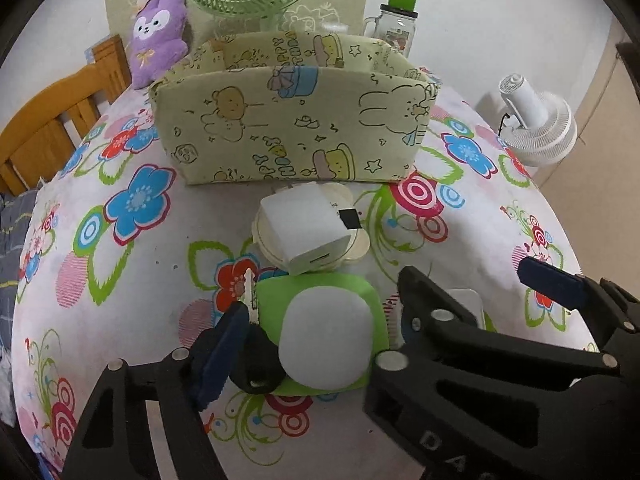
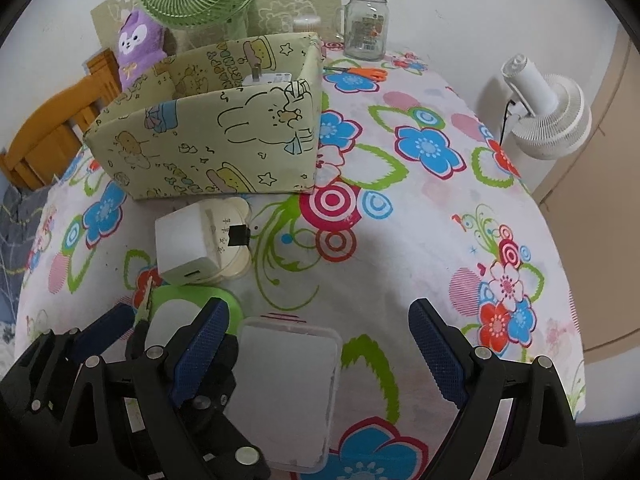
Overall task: Organize rigid objects
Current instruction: 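Grasp the white round puck with left gripper while right grasps the clear plastic case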
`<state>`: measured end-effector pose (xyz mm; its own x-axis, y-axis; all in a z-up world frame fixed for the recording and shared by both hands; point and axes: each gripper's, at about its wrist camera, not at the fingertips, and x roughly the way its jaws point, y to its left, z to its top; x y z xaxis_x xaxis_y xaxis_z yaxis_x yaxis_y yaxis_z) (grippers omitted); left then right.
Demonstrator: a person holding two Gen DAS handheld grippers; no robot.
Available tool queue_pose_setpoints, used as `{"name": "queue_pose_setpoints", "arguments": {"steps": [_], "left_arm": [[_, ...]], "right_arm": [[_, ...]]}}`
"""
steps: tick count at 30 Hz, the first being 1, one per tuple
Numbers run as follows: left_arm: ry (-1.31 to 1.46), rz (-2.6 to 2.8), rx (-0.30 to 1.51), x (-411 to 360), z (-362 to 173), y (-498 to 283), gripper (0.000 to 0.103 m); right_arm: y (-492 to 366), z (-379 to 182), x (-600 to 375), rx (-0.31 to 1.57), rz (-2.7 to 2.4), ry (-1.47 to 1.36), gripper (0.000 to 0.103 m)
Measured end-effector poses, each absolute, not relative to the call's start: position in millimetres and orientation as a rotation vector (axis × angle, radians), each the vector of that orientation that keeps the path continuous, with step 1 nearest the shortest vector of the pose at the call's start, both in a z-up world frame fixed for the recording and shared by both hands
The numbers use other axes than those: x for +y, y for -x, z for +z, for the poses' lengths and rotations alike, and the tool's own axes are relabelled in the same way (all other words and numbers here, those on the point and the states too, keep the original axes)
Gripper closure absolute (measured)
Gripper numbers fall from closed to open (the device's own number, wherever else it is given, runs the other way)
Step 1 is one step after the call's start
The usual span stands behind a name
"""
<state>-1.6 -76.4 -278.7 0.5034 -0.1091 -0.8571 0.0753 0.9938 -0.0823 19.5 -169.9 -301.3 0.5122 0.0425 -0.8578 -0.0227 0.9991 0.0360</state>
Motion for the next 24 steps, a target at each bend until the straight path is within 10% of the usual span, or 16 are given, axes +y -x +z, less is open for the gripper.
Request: {"name": "queue_pose_setpoints", "arguments": {"steps": [7, 11, 24], "left_arm": [[0.051, -0.126, 1.045, -74, -279, 0, 0.028], [0.057, -0.146, 1.077, -73, -281, -1, 0.054], [0.018, -0.131, 1.085, -65, -288, 11, 0.053]], "right_arm": [[-22, -301, -168, 1.037, 0.039, -0.017, 0.009], [-21, -301, -168, 1.050, 0.031, -0.030, 0.009], [-8, -309, -161, 1.078, 0.003, -0.035, 0.009]]}}
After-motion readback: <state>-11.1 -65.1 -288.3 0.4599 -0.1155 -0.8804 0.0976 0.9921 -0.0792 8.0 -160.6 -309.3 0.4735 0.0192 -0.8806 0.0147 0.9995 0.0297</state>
